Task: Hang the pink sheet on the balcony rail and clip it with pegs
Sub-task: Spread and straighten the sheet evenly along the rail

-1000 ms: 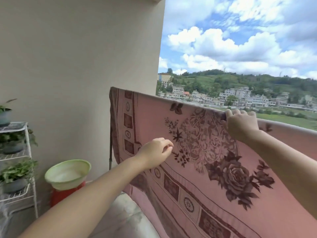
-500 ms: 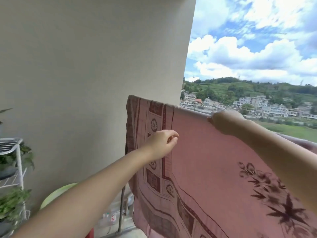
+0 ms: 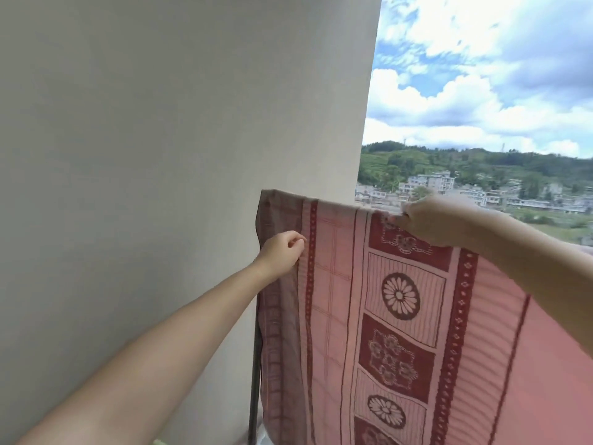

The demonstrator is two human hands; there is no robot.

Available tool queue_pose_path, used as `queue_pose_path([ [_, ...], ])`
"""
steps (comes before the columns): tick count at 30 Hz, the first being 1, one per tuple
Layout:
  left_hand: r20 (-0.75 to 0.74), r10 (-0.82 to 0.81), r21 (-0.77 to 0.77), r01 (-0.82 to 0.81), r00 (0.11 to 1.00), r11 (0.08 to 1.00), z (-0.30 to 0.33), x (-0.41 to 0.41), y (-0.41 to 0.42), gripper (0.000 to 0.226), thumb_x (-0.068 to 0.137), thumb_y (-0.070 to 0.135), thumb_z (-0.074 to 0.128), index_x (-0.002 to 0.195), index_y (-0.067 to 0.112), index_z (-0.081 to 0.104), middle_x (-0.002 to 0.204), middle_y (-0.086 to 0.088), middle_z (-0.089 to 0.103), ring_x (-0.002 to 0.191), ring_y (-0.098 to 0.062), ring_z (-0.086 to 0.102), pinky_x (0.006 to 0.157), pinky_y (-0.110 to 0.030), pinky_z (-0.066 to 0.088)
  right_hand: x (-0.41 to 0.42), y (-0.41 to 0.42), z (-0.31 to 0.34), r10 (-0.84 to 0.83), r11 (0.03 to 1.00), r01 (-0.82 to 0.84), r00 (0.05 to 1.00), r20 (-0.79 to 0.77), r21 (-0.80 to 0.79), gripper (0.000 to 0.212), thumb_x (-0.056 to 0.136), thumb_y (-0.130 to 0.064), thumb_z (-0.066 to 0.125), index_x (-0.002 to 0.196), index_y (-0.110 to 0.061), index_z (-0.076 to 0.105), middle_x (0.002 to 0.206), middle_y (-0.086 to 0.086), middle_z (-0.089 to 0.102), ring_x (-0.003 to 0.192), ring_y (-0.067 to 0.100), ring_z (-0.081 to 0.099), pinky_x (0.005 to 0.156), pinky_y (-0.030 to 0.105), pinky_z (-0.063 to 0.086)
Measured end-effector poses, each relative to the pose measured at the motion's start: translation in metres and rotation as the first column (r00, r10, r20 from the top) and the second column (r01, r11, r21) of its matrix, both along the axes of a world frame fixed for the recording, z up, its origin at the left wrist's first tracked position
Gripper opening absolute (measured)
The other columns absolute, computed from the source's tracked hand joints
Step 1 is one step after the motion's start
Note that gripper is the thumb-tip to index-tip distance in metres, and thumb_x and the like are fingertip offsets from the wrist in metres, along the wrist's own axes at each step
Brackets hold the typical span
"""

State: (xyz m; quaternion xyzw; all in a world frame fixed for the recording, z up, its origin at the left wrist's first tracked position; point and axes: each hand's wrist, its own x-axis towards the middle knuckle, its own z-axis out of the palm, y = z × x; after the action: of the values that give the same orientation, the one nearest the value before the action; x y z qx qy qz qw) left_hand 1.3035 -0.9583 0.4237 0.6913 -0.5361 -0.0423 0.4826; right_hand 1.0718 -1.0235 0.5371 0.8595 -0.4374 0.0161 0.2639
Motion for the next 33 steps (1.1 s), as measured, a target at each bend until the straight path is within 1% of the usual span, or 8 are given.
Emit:
queue_pose_path([
  [5,-0.269,0.178,-0.099,-0.211,0.947,0.973,0.010,0.113,-0.083,0.040,0.094,0.026,0.039,0.127,0.006,0.047,0.128,-0.016,0.054,0.116,-0.032,0.052,0.097,-0.038,0.042,0.109,-0.031,-0.010,0.106,0.994,-0.105,0.993,0.057,-0.022,0.046,0.099,-0.041,0.023,0.121,-0.007,0.045,0.106,0.011,0.063,0.085,0.023,0.060,0.060,0.030,0.051],
  [7,-0.349,0.204,-0.061,-0.240,0.914,0.969,0.007,0.148,-0.110,0.048,0.094,0.033,0.037,0.131,0.003,0.041,0.135,-0.020,0.048,0.122,-0.034,0.047,0.099,-0.041,0.039,0.152,-0.046,-0.013,0.144,0.989,-0.141,0.988,0.056,-0.052,0.041,0.100,-0.035,0.023,0.121,-0.006,0.044,0.096,0.010,0.062,0.080,0.025,0.059,0.060,0.032,0.051],
  [11,-0.654,-0.199,-0.178,0.108,0.730,0.978,0.004,0.191,-0.142,0.046,0.090,0.054,0.038,0.099,0.016,0.061,0.105,-0.001,0.063,0.103,-0.019,0.056,0.090,-0.037,0.043,0.220,-0.070,-0.018,0.163,0.983,-0.151,0.980,0.115,-0.102,0.030,0.100,-0.022,0.028,0.115,-0.003,0.047,0.076,0.003,0.047,0.068,0.022,0.053,0.053,0.033,0.045],
  [14,-0.626,-0.403,-0.277,0.292,0.667,0.915,0.017,0.213,-0.156,0.040,0.087,0.055,0.046,0.089,0.020,0.066,0.092,0.002,0.065,0.089,-0.014,0.057,0.089,-0.039,0.044,0.257,-0.080,-0.014,0.141,0.989,-0.133,0.980,0.141,-0.063,0.027,0.100,-0.017,0.028,0.112,-0.004,0.049,0.068,0.000,0.041,0.061,0.018,0.047,0.046,0.029,0.034],
  [18,-0.522,-0.565,-0.389,0.411,0.639,0.824,0.038,0.234,-0.165,0.019,0.092,0.030,0.051,0.078,0.018,0.056,0.077,0.000,0.056,0.074,-0.012,0.049,0.078,-0.030,0.043,0.285,-0.089,-0.011,0.110,0.994,-0.109,0.981,0.159,-0.014,0.031,0.101,-0.023,0.028,0.103,-0.005,0.052,0.085,0.008,0.053,0.072,0.025,0.050,0.052,0.031,0.039],
  [23,-0.488,-0.586,-0.486,0.356,0.647,0.798,0.049,0.232,-0.170,0.025,0.095,0.013,0.046,0.071,0.014,0.054,0.070,-0.001,0.055,0.067,-0.011,0.051,0.071,-0.025,0.043,0.299,-0.086,-0.013,0.078,0.993,-0.055,0.969,0.233,-0.103,0.024,0.098,-0.016,0.035,0.089,-0.010,0.055,0.072,0.002,0.049,0.074,0.027,0.059,0.065,0.038,0.054],
  [28,-0.545,-0.599,-0.538,0.304,0.586,0.786,0.071,0.241,-0.165,0.038,0.098,0.017,0.039,0.062,0.013,0.049,0.059,-0.001,0.050,0.047,-0.007,0.049,0.044,-0.016,0.043,0.314,-0.076,-0.001,0.088,0.970,-0.018,0.954,0.285,-0.241,0.026,0.098,-0.017,0.036,0.078,-0.015,0.052,0.057,-0.003,0.042,0.053,0.018,0.048,0.054,0.031,0.047],
  [33,-0.578,-0.475,-0.560,0.101,0.664,0.822,0.063,0.262,-0.182,0.023,0.095,0.028,0.045,0.077,0.014,0.052,0.071,-0.001,0.053,0.075,-0.022,0.054,0.073,-0.036,0.048,0.346,-0.078,0.000,0.023,0.995,-0.005,0.983,0.184,-0.096,0.047,0.097,-0.046,0.026,0.106,-0.014,0.060,0.089,0.006,0.063,0.078,0.026,0.060,0.061,0.032,0.047],
])
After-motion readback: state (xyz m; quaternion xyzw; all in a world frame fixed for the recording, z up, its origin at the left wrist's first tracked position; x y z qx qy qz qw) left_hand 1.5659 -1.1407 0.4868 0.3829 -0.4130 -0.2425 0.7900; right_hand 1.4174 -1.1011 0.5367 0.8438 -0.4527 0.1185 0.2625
